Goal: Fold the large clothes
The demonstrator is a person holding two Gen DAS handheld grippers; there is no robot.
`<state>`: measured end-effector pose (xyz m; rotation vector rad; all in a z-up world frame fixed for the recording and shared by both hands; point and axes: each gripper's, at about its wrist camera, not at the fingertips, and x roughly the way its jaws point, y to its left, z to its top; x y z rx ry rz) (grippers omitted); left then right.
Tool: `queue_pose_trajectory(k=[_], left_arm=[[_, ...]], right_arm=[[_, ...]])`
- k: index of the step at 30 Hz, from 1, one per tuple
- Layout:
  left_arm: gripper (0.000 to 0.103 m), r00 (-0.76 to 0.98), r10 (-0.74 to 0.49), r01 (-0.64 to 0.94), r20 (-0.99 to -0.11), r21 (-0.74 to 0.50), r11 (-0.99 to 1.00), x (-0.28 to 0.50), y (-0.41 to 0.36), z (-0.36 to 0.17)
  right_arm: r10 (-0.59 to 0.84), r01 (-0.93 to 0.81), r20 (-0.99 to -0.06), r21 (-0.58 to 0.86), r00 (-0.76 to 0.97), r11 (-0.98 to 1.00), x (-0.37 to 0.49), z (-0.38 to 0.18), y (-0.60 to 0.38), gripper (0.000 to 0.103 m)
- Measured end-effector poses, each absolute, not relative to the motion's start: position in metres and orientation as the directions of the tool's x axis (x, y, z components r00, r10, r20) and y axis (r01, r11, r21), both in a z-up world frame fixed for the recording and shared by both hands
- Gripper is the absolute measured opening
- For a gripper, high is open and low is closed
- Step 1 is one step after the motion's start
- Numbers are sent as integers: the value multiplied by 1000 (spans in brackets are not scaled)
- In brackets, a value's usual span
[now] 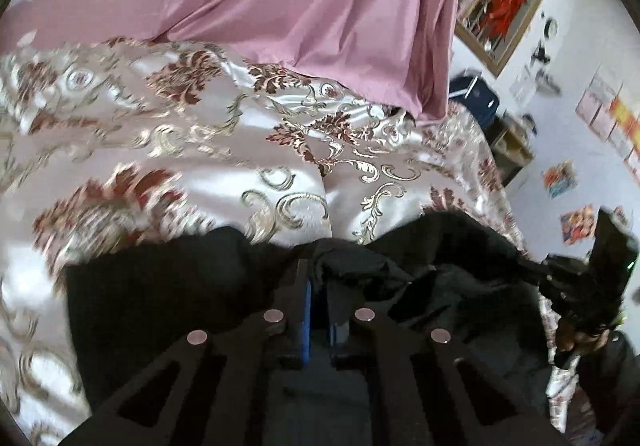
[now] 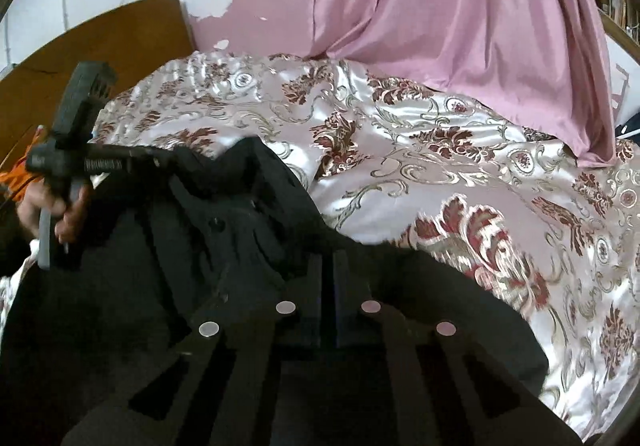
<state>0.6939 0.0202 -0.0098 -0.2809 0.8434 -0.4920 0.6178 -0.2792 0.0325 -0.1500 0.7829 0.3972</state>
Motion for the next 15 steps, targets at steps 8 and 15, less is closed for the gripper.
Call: queue_pose_trajectory(k=[8,15], left_arm=[[6,499,-509,291,-702,-417,861,660,35,-41],[6,507,-443,290,-740,-337,896,659,26,-58]], right_arm=[[323,-463,-730,10,603,886,575,23,-292,3],[259,-414,-794,11,550,910,579,-18,-298,0]])
